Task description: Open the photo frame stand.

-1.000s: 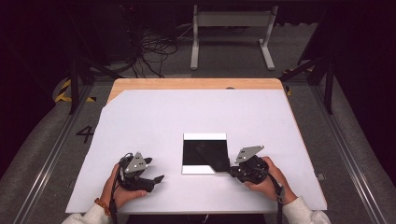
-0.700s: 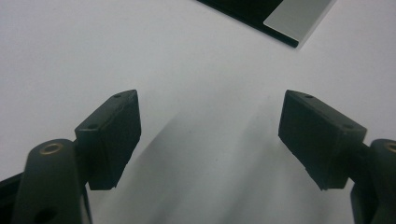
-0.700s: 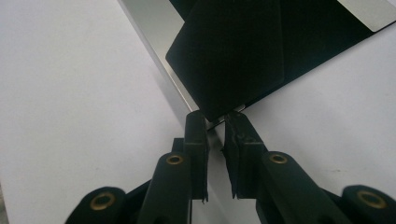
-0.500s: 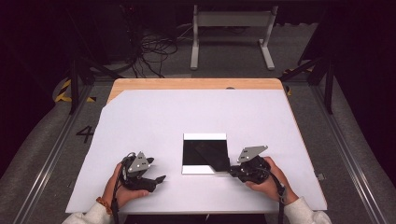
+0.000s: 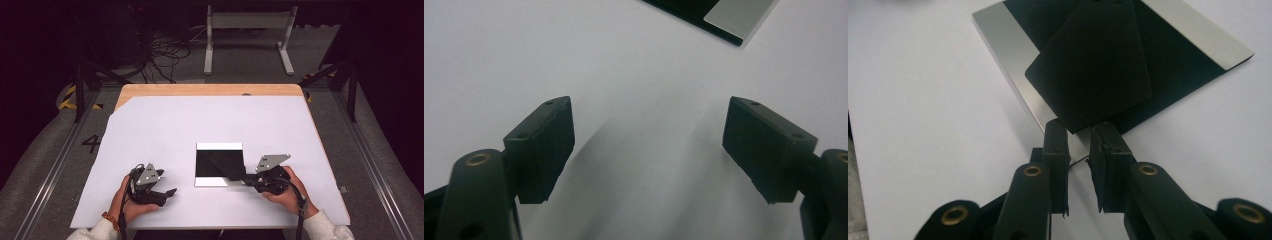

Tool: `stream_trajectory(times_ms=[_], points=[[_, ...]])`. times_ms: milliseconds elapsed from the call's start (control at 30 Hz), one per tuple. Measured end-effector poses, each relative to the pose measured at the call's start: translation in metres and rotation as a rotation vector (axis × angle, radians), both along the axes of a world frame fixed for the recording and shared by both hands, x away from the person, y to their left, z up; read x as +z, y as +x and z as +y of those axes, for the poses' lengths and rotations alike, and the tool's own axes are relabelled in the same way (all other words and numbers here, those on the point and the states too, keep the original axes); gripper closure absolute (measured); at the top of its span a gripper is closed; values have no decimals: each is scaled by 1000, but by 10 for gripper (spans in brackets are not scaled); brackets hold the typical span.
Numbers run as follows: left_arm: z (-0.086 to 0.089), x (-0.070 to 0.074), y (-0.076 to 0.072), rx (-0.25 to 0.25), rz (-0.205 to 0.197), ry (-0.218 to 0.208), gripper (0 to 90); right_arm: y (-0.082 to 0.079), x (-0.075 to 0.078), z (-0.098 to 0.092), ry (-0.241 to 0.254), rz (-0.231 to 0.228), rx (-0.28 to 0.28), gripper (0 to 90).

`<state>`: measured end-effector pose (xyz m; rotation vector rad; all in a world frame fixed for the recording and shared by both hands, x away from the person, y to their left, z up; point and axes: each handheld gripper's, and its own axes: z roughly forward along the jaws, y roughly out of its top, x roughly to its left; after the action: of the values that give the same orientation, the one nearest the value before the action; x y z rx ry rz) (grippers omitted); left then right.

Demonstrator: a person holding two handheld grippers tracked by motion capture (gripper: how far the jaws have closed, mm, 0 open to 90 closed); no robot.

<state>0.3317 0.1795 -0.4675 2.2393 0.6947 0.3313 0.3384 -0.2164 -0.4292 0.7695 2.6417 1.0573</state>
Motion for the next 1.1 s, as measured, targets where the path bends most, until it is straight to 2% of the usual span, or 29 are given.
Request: stream_trajectory(times_ms=[133,433,567,1100], points=[[0,0,1,2,-1,1,218,0,2,2,15,-24,-3,792],[-1,1,-4,1,-10,20,213,-2,2,3,27,-33,-4,782],[-2,0,-5,-9,-9,29,213,-4,4,3,41,-51,-11,778],[-3,0,-4,-7,-8,29,212,-6,10,5,90,-105,-23,778]])
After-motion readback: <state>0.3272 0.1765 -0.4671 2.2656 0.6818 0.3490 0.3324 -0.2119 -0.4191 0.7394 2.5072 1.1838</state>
